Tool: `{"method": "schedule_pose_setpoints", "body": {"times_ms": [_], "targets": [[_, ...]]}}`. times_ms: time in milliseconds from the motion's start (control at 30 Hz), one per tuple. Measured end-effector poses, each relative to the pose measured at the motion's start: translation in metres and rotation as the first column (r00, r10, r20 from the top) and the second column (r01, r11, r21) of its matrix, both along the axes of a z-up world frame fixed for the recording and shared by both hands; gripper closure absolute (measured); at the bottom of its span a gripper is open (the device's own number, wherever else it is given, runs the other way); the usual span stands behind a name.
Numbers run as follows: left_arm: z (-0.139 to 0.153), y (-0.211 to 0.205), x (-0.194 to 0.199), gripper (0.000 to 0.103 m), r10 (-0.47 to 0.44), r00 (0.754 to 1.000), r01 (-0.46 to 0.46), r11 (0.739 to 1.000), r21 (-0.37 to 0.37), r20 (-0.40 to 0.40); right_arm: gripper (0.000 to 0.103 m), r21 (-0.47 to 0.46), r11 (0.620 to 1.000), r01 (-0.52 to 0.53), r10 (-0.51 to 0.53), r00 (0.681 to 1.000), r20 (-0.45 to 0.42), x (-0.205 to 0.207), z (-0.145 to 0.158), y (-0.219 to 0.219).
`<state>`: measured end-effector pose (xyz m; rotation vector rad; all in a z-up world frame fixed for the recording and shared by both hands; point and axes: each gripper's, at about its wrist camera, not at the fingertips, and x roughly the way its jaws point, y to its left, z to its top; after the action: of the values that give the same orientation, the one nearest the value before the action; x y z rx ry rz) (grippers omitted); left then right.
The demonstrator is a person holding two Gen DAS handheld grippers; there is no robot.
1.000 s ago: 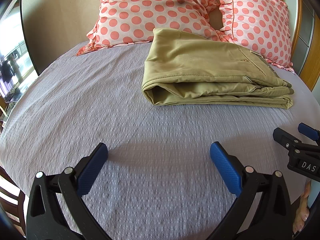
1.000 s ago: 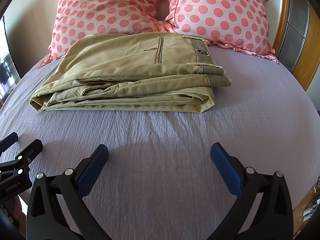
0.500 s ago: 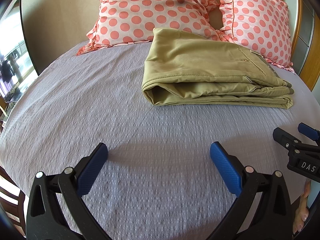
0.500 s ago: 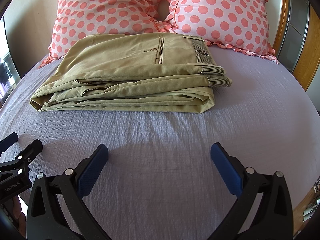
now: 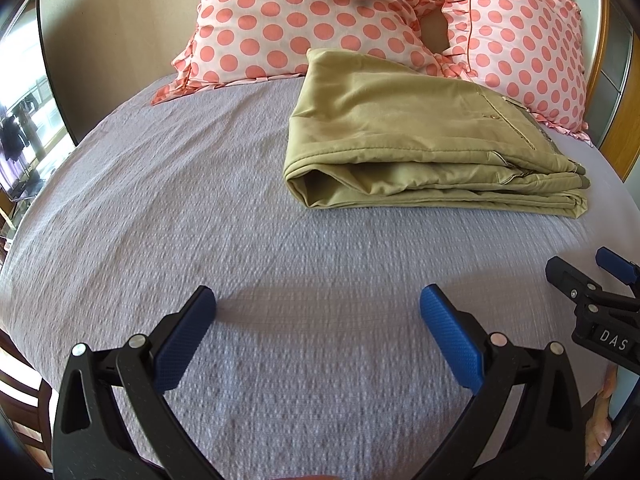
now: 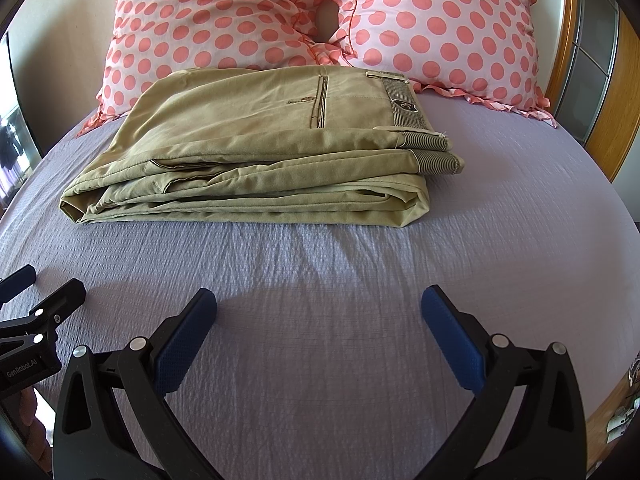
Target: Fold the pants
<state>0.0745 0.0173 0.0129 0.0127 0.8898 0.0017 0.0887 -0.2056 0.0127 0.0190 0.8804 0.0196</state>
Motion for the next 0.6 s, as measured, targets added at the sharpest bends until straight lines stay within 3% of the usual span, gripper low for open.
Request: {"method": "schedule_pose_setpoints", "body": {"times_ms": [600], "targets": [[0.0005, 0.0001, -0.0009, 0.002, -0.001, 1.000, 0.001, 1.000, 0.002, 0.008, 0.001, 0.000, 1.000, -0.001, 0.001, 1.000, 0.001, 0.0000, 0.0000, -0.0002]]}}
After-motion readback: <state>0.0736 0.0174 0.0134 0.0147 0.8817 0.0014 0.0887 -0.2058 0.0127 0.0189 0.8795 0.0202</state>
